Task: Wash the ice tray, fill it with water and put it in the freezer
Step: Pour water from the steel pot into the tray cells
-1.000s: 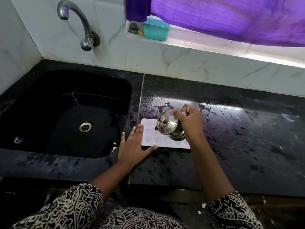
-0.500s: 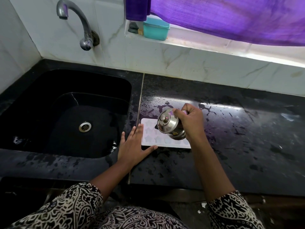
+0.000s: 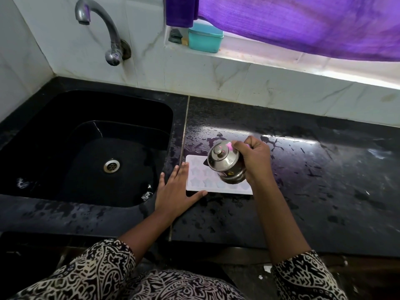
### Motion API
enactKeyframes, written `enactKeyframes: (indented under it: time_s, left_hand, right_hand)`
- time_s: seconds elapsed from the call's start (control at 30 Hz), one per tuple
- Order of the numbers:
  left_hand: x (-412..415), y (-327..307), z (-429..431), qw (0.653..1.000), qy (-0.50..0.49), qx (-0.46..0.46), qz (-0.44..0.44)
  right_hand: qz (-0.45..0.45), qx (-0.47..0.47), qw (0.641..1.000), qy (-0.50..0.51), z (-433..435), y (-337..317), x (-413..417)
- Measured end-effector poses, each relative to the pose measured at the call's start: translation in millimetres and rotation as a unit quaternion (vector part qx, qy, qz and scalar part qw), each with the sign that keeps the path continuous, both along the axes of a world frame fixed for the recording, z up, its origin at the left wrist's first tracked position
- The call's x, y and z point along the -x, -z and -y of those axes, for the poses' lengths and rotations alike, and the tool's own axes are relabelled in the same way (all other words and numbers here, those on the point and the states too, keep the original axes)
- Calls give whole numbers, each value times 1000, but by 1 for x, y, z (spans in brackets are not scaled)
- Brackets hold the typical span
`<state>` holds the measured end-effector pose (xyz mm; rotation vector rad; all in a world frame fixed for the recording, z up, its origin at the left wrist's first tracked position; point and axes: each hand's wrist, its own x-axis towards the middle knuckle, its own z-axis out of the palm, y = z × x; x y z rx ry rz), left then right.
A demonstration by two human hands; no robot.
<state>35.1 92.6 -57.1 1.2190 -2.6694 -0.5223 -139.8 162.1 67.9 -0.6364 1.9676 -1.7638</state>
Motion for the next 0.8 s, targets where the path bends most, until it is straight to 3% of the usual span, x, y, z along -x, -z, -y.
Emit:
enactKeyframes:
  time_s: [0.2,0.53,0.8]
  left_hand:
    - [0,-1,0,1000,1,0,5]
    - [1,2,0,1000,0,1,7]
    - [0,-1,-1,1000,0,-1,11]
  right_hand:
    - [-8,-11,1000,0,-3,1,-1]
    - [-126,-47,991,-26,-1,8,-5]
    - [-106,-37,993,-32,-1,7,-4]
